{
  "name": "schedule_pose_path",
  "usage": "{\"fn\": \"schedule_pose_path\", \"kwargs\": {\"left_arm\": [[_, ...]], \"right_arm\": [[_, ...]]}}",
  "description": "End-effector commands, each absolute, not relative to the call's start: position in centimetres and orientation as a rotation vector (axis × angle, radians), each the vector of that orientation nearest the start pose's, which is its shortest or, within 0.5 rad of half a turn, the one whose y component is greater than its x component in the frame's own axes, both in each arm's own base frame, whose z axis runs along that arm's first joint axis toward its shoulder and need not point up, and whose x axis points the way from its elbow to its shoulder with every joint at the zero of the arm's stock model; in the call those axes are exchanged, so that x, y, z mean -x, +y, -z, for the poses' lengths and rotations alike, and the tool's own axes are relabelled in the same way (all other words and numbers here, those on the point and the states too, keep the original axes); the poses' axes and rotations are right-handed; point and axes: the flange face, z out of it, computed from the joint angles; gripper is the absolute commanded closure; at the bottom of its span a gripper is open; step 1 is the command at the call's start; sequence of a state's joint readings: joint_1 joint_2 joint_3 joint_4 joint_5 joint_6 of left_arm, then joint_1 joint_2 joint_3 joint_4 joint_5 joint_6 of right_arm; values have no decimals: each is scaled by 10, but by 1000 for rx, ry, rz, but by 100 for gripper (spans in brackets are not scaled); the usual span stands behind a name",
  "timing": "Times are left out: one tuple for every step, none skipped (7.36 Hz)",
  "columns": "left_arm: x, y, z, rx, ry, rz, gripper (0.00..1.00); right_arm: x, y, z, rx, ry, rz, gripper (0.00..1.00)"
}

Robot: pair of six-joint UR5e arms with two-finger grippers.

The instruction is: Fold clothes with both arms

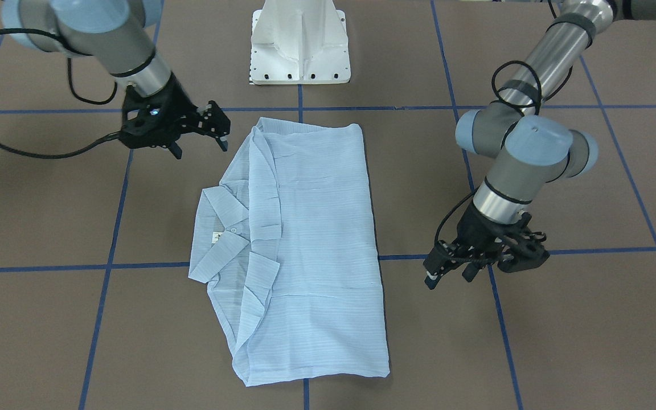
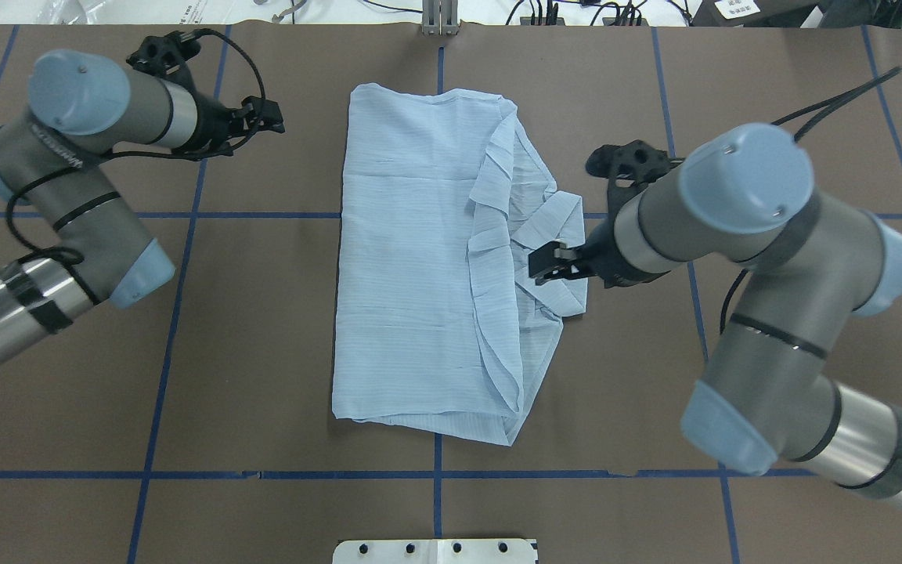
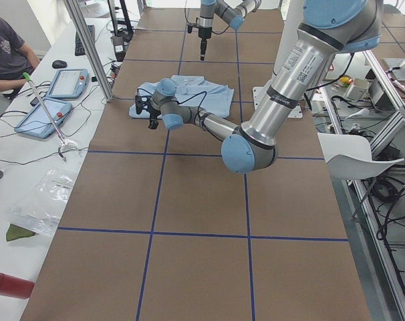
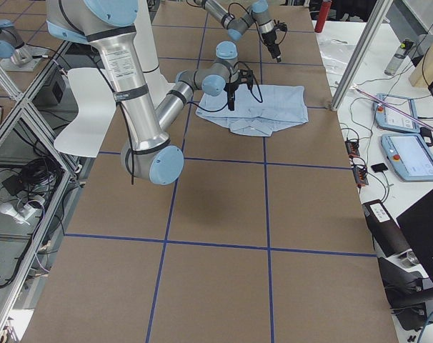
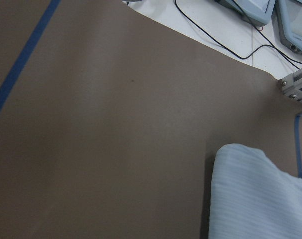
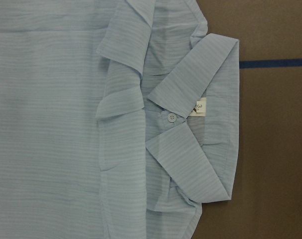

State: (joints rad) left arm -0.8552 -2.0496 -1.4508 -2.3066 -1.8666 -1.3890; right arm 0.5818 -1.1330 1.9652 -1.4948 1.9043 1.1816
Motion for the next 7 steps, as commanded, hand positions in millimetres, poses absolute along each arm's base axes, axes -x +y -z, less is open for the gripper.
{"fn": "schedule_pose_path", "kwargs": {"left_arm": [[-325,-527,-353,-266,1065,420,0],[-314,-511,-357,-261,1070,413,0],[-315,-509,-360,-255,1066,414,0],[-317,-510,-364,-251,1061,414,0],[-318,-510,-365,-248,1059,413,0],[-318,-510,-366,-248,1057,414,0],[-318,-510,-366,-248,1057,414,0]], "right_arm": [[500,-370,-216,-195,-825,44,0],[533,-366,-225,-220,-771,88,0],[559,-361,-233,-223,-728,111,0],[570,-354,-237,-215,-701,130,0],[576,-345,-240,-210,-685,164,0],[583,-344,-242,-210,-674,183,0],[586,-345,-248,-208,-662,197,0]]}}
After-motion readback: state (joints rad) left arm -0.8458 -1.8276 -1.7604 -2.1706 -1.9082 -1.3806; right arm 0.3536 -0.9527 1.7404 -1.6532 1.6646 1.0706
